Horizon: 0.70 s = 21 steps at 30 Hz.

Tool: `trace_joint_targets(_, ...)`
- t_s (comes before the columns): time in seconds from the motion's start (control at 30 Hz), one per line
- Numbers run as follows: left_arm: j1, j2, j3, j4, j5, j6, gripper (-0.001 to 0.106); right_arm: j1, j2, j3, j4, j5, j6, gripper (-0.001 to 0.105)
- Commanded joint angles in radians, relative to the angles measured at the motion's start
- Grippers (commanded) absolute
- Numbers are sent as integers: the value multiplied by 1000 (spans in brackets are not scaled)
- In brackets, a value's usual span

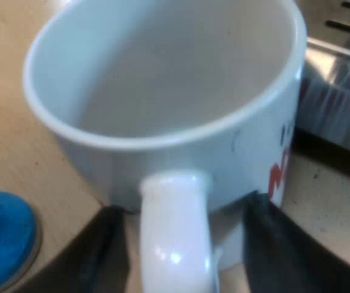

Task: Place mug into machine

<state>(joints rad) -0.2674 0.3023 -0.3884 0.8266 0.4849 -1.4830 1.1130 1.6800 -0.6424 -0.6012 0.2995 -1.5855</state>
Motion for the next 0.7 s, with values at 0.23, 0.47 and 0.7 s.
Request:
trace_joint_targets(0.23, -6, -2, -2, -11, -2, 0, 91, -5, -47, -2, 4, 13, -12, 0)
trace_joint_targets(0.47, -6, -2, -2, -19, -2, 0, 91, -5, -155, -2, 194, 69, -12, 0)
trace_joint_targets(0.7, -6, -2, -15, -24, -2, -4, 91, -2, -313, 0, 402, 129, -21, 0)
